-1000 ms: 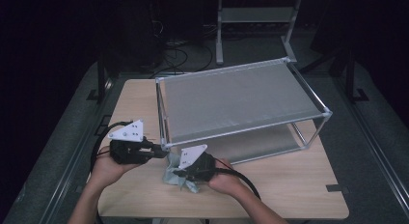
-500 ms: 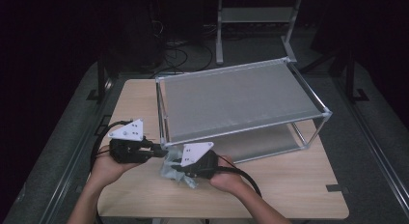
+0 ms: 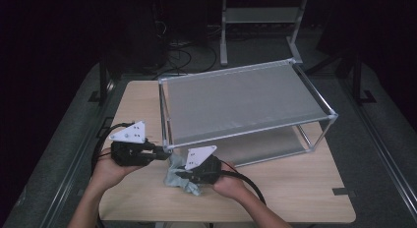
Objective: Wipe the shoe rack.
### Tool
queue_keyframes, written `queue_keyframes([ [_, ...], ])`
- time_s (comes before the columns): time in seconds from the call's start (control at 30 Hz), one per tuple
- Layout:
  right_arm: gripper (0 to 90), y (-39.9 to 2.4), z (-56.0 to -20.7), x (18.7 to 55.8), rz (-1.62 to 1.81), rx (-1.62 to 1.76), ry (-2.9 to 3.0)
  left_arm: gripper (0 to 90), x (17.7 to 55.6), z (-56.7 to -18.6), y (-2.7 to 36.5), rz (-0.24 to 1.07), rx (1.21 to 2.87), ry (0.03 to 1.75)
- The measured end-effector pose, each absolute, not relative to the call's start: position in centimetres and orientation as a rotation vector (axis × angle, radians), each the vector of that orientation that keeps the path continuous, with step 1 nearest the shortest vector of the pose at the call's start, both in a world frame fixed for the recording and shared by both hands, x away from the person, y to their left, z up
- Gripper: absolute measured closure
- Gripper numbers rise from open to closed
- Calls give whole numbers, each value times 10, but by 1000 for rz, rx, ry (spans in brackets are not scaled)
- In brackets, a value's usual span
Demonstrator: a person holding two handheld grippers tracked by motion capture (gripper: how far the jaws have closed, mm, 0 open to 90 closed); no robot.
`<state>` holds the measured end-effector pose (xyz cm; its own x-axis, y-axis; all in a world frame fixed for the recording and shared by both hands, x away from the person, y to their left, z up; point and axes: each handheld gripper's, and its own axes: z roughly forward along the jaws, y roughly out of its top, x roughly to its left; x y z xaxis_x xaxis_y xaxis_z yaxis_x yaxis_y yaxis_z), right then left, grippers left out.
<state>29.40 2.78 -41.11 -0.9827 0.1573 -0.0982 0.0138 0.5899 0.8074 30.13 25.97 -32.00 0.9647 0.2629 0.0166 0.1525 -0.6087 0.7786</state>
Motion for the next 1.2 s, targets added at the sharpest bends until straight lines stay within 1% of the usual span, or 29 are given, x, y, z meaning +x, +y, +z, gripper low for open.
queue_keyframes([
  [0.1,817,26,-417,295,1328,163,2673,797,301,-320,259,162,2232,296],
  [0.27,817,29,-443,297,1279,215,2721,798,301,-320,259,166,2233,293],
  [0.33,817,29,-441,296,1298,207,2709,797,301,-320,259,164,2234,291],
  [0.47,817,27,-420,293,1344,177,2645,797,300,-319,258,175,2242,291],
  [0.53,817,26,-417,294,1327,167,2632,796,299,-319,259,177,2241,293],
  [0.7,816,18,-438,299,1275,263,2634,796,299,-320,260,180,2234,290],
  [0.87,811,7,-450,306,1227,402,2637,795,298,-320,260,185,2234,286],
  [0.93,811,5,-452,309,1226,434,2627,786,297,-322,259,195,2227,287],
  [1.0,807,4,-454,311,1225,462,2629,727,296,-328,256,191,2240,295],
  [1.03,806,6,-456,311,1216,473,2614,727,296,-331,255,188,2242,297],
  [1.07,806,7,-457,311,1214,493,2619,749,295,-333,255,218,2233,299],
  [1.1,804,8,-458,311,1205,485,2612,786,296,-335,257,208,2217,307],
  [1.2,804,7,-460,312,1183,511,2602,796,296,-337,259,195,2193,321],
])
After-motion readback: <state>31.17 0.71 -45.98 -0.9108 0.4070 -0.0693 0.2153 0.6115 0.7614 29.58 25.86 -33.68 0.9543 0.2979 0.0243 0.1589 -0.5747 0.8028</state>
